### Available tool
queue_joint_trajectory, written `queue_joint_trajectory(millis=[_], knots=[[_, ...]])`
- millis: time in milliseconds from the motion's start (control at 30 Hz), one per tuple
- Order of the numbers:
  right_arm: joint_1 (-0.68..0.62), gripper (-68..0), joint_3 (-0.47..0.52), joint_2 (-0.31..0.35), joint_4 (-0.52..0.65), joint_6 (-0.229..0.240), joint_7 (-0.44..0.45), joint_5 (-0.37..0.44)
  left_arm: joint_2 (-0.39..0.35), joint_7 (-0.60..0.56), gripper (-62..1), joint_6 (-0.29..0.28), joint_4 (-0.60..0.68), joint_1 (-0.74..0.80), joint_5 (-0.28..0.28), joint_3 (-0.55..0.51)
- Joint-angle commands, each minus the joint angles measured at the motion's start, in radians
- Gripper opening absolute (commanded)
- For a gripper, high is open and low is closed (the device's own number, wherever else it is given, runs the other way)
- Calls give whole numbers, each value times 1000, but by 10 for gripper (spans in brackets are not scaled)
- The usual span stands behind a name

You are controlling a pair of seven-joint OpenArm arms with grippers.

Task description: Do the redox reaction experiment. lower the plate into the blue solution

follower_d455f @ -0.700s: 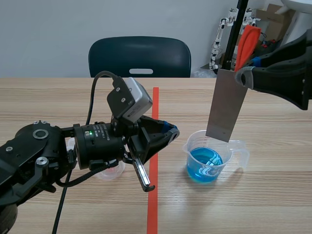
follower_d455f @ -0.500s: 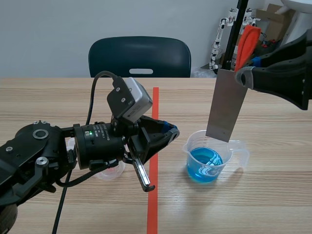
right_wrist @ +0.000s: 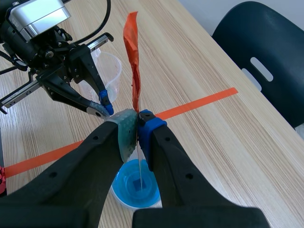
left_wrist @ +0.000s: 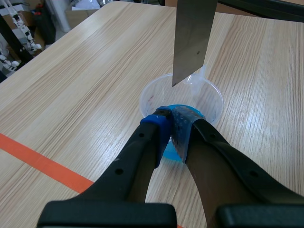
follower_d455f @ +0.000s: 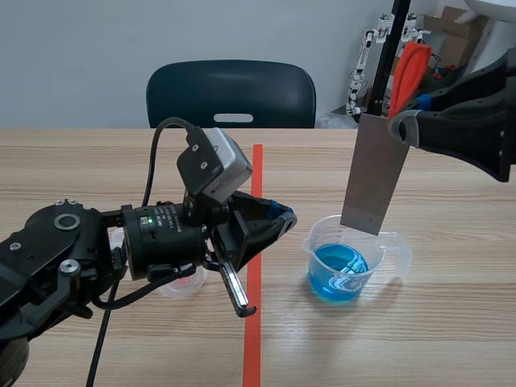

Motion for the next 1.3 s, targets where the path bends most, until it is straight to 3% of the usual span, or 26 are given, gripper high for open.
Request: queue_joint_trajectory(millis=[0,633,933,1267], knots=[[12,-669,23,10,-1,8,18,11,10,-10,-582,-4,16,-5,-14,-1],[12,-669,23,10,-1,8,18,12,4,-20,-582,-3,19,11,-15,-12],[12,-669,23,10,-1,8,18,12,-68,-140,-582,-3,121,129,-15,-108],[12,-669,22,8,-1,8,18,27,-130,-321,-582,1,251,388,-15,-261]])
